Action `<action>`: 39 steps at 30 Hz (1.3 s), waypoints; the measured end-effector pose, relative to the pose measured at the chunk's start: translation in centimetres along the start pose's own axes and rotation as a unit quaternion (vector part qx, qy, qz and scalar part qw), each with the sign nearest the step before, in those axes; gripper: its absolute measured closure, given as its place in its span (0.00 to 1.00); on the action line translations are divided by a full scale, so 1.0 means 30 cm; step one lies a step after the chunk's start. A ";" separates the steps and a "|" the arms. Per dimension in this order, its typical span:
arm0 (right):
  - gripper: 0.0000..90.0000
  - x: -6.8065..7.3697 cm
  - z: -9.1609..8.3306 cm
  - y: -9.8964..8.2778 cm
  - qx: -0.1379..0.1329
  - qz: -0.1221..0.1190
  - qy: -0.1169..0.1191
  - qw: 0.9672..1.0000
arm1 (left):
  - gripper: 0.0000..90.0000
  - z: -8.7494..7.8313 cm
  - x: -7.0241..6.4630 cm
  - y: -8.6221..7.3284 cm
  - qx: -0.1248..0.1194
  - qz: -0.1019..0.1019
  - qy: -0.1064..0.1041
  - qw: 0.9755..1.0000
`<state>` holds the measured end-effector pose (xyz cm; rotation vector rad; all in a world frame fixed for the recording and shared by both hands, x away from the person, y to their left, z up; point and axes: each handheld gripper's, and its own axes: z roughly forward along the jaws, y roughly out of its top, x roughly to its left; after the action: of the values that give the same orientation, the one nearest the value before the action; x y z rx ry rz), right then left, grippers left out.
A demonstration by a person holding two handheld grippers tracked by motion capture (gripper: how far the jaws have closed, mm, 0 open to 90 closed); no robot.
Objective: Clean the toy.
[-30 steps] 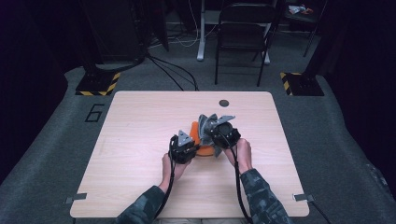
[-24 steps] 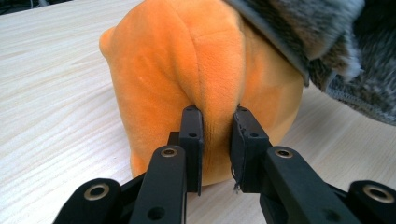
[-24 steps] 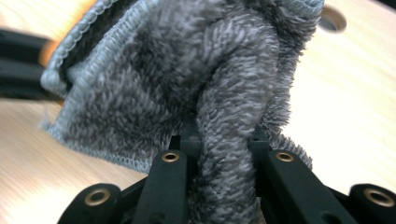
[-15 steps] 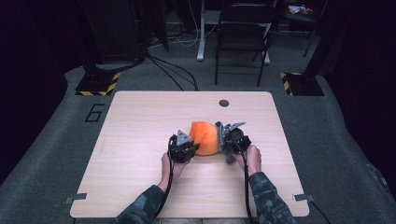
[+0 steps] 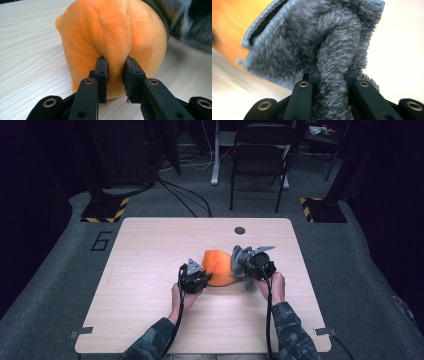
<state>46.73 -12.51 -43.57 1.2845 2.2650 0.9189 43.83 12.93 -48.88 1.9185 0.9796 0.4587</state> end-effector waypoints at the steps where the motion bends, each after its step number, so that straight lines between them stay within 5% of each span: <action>1: 0.85 0.017 -0.009 0.010 -0.010 -0.002 0.011 1.000 | 0.82 0.000 0.001 0.000 0.000 0.000 0.000 1.000; 4: 0.85 0.071 0.029 0.013 0.017 -0.032 0.022 0.999 | 0.78 0.001 0.004 -0.001 0.001 0.005 0.003 1.000; 6: 0.85 0.088 0.067 -0.001 0.026 -0.040 0.006 0.999 | 0.71 -0.006 0.008 0.000 0.001 0.014 0.002 1.000; 10: 0.85 0.067 0.073 -0.007 0.027 -0.033 0.006 0.999 | 0.49 -0.023 0.005 0.002 0.023 0.044 0.023 0.999; 14: 0.85 0.052 0.078 -0.013 0.026 -0.023 0.010 0.999 | 0.42 -0.006 0.008 -0.007 0.030 0.045 0.022 0.998; 16: 0.85 0.055 0.077 -0.014 0.027 -0.021 0.010 0.999 | 0.44 0.013 -0.003 -0.014 0.031 0.052 0.022 0.998; 24: 0.85 0.057 0.072 -0.011 0.016 -0.021 0.011 1.000 | 0.83 0.019 -0.010 -0.021 0.018 0.047 0.028 0.998; 31: 0.85 0.035 0.005 0.020 -0.008 -0.013 0.010 1.000 | 0.90 -0.026 -0.015 0.018 -0.002 0.025 0.008 1.000; 39: 0.85 0.091 -0.073 0.070 -0.042 -0.032 0.020 0.998 | 0.90 -0.045 -0.024 0.029 -0.002 0.018 0.002 1.000</action>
<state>45.31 -10.17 -40.54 1.1614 2.2577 1.0155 42.89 12.87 -47.39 1.9342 0.9474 0.4841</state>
